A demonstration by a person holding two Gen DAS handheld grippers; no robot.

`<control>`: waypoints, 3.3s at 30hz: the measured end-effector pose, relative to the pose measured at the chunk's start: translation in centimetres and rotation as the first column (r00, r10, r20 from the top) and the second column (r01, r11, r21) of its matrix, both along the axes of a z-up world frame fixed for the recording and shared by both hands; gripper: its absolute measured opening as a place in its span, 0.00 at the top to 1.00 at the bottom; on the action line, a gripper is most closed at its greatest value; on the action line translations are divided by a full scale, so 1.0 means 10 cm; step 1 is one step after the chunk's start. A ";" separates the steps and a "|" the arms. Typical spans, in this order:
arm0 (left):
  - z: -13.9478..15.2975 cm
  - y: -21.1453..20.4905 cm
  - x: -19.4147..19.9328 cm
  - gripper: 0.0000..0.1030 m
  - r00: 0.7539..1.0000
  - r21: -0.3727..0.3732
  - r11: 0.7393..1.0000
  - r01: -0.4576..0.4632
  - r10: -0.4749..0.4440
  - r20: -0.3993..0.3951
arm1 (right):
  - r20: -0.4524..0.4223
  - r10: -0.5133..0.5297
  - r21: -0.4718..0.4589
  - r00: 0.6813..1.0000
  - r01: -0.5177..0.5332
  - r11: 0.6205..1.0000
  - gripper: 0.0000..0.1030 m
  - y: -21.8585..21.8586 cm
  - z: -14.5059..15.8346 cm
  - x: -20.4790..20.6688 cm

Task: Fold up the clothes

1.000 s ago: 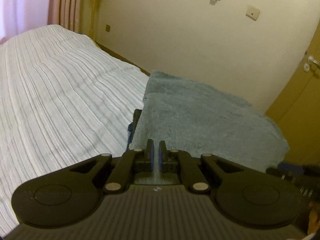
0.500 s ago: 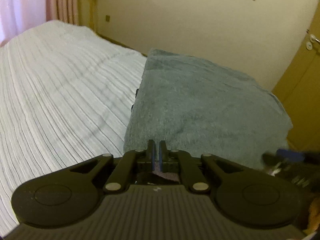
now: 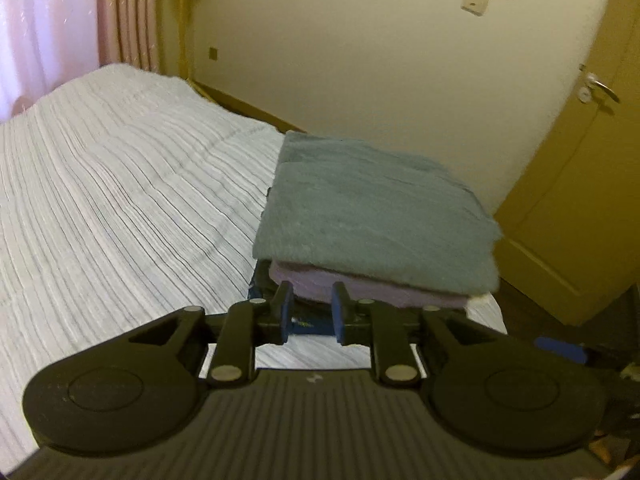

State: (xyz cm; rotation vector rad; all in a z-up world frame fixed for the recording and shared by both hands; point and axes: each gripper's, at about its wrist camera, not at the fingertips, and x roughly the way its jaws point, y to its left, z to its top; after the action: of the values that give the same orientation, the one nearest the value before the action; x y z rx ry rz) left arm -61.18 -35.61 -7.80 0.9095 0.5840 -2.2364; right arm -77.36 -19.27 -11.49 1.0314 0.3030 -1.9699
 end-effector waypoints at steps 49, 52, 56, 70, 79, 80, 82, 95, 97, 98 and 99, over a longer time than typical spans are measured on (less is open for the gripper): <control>0.98 2.03 1.72 0.28 0.998 -0.176 0.984 0.000 -0.011 -0.063 | -0.080 -0.158 -0.051 0.984 0.154 0.987 0.49 1.68 1.16 1.80; 0.96 2.03 1.66 0.28 0.999 -0.186 0.983 0.007 -0.013 -0.030 | -0.082 -0.158 -0.049 0.984 0.154 0.987 0.49 1.67 1.16 1.77; 0.89 1.99 1.58 0.28 1.000 -0.176 0.984 0.012 -0.012 -0.001 | -0.076 -0.152 -0.038 0.985 0.149 0.988 0.49 1.62 1.12 1.70; 0.58 1.75 1.24 0.28 0.996 -0.108 0.994 0.019 -0.009 0.091 | -0.036 -0.128 0.028 0.991 0.129 0.991 0.49 1.37 0.87 1.39; 0.43 1.59 0.96 0.28 0.993 -0.077 0.996 0.033 -0.024 0.115 | -0.020 -0.133 0.058 0.991 0.133 0.989 0.49 1.24 0.73 1.20; 0.42 1.57 0.93 0.28 0.993 -0.075 0.997 0.036 -0.027 0.118 | -0.016 -0.135 0.059 0.991 0.136 0.989 0.49 1.23 0.72 1.17; 0.39 1.54 0.87 0.28 0.992 -0.070 0.997 0.042 -0.033 0.125 | -0.011 -0.138 0.063 0.990 0.138 0.988 0.49 1.19 0.69 1.11; 0.20 1.30 0.49 0.28 0.983 -0.052 0.998 0.031 -0.022 0.181 | 0.028 -0.119 0.108 0.992 0.115 0.987 0.49 0.93 0.49 0.78; 0.18 1.27 0.44 0.28 0.982 -0.047 0.998 0.029 -0.020 0.187 | 0.031 -0.112 0.112 0.993 0.108 0.988 0.49 0.89 0.46 0.74; 0.17 1.25 0.41 0.28 0.981 -0.047 0.998 0.029 -0.020 0.192 | 0.032 -0.108 0.115 0.994 0.104 0.988 0.49 0.87 0.45 0.72; 0.16 1.24 0.39 0.28 0.980 -0.048 0.998 0.030 -0.020 0.196 | 0.032 -0.105 0.118 0.994 0.101 0.988 0.49 0.86 0.43 0.71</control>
State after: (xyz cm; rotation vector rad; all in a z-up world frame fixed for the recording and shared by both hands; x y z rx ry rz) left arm -57.31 -23.19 -6.22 1.0999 0.4255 -2.1415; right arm -70.26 -10.71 -7.14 1.1787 0.3533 -2.0418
